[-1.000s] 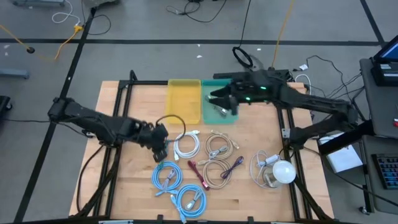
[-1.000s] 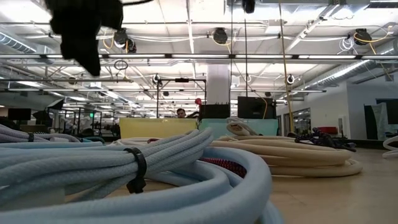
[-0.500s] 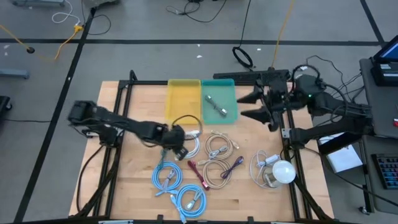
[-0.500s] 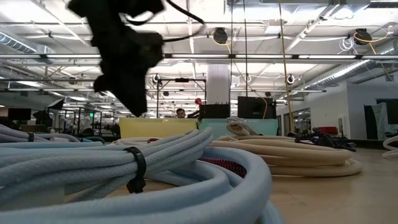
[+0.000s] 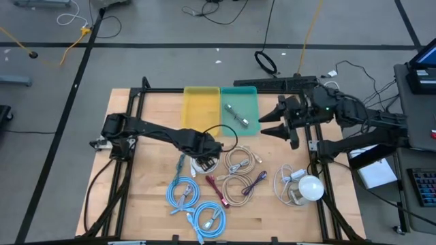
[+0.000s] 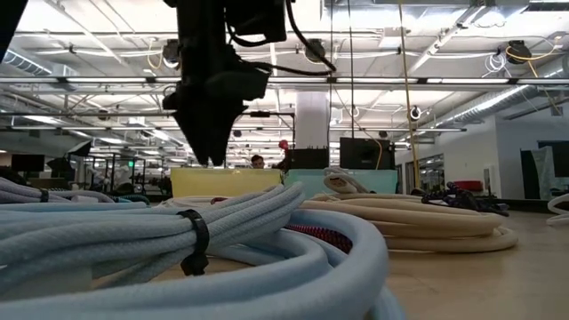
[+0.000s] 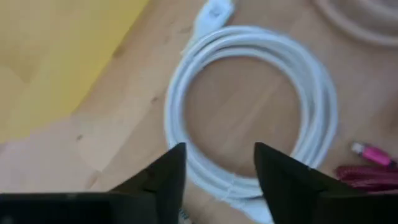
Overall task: Pick and place USB-C Cables
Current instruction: Put the large white charger cable into the yellow bin
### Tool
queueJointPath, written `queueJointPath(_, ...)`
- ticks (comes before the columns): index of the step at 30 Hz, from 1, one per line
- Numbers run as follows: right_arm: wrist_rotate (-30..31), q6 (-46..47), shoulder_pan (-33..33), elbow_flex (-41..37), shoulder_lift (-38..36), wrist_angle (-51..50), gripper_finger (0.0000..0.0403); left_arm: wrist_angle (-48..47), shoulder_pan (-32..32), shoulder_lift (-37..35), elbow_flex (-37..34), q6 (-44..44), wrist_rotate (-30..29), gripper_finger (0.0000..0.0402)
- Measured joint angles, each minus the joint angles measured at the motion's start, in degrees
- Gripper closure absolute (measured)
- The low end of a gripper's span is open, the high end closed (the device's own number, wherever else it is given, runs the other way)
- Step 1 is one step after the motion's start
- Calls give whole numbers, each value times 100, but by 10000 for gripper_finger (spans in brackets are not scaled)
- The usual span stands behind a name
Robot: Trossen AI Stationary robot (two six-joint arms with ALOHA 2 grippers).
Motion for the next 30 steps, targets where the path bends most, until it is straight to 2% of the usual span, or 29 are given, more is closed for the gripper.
queueJointPath(8, -7, -15, 0, -2, 136, -157, 205, -208, 144, 235, -54, -358, 13, 100)
queueJointPath(12, -9, 6, 0, -2, 133, -151, 204, -221, 198, 571, -55, -382, 3, 86)
queueJointPath(16, -30, 154, 0, -2, 109, -148, 204, -203, 193, 1014, -36, -399, 81, 97)
queueJointPath(18, -32, 232, 27, -2, 96, -154, 204, -191, 167, 1164, -24, -362, 157, 114)
queueJointPath(20, -26, 257, 98, -2, 92, -151, 204, -186, 123, 1279, -20, -381, 218, 151)
queueJointPath(22, -16, 262, 165, -2, 91, -149, 204, -188, 78, 1296, -20, -403, 307, 214)
queueJointPath(25, -14, 260, 250, -2, 91, -149, 204, -218, -3, 1190, -20, -408, 436, 347)
queueJointPath(26, -7, 247, 273, -2, 91, -151, 204, -301, -44, 1107, -40, -428, 452, 365)
queueJointPath(30, 165, 175, 339, -2, 92, -153, 204, -701, -172, 633, -97, -901, 567, 366)
